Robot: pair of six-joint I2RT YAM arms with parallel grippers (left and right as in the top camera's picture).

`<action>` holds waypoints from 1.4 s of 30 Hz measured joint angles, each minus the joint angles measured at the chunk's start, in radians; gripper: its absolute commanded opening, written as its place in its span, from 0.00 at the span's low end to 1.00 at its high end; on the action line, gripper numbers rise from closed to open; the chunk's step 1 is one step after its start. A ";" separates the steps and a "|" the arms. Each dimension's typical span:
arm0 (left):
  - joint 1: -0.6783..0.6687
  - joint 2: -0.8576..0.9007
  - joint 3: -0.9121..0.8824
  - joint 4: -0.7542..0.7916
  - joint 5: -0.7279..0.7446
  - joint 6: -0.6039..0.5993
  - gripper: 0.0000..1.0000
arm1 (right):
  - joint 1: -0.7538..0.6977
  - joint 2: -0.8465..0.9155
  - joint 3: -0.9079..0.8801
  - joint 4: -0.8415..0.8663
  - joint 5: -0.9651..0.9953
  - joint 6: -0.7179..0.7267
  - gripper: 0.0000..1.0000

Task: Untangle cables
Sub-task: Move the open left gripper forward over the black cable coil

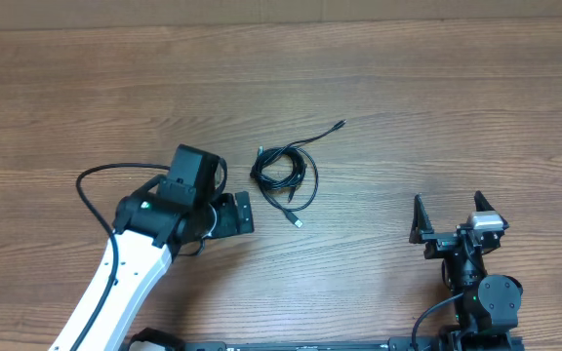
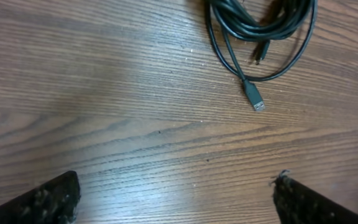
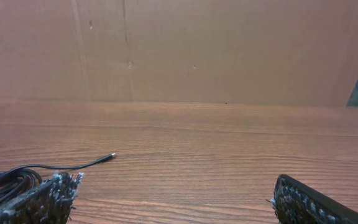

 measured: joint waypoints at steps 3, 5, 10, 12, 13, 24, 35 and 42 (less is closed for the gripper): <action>0.000 0.018 0.000 0.006 0.001 -0.021 1.00 | 0.000 0.000 0.000 0.000 0.000 0.000 1.00; 0.000 0.028 0.000 0.018 0.004 -0.028 1.00 | 0.000 0.000 0.000 0.000 0.000 -0.001 1.00; 0.000 0.031 0.000 0.029 0.004 -0.049 1.00 | 0.000 0.000 0.000 0.000 0.000 -0.001 1.00; 0.000 0.031 0.000 0.029 0.004 -0.072 1.00 | 0.000 0.000 0.000 0.001 0.000 0.000 1.00; 0.000 0.031 0.000 0.029 0.004 -0.083 1.00 | 0.000 0.000 0.000 0.001 0.000 0.000 1.00; -0.050 0.049 0.000 0.088 0.003 -0.187 0.87 | 0.000 0.000 0.000 0.000 0.000 0.000 1.00; -0.132 0.214 0.001 0.255 -0.064 -0.205 0.87 | 0.000 0.000 0.000 0.001 0.000 0.000 1.00; -0.119 0.266 0.001 0.395 -0.099 -0.326 0.91 | 0.000 0.000 0.000 0.000 0.000 -0.001 1.00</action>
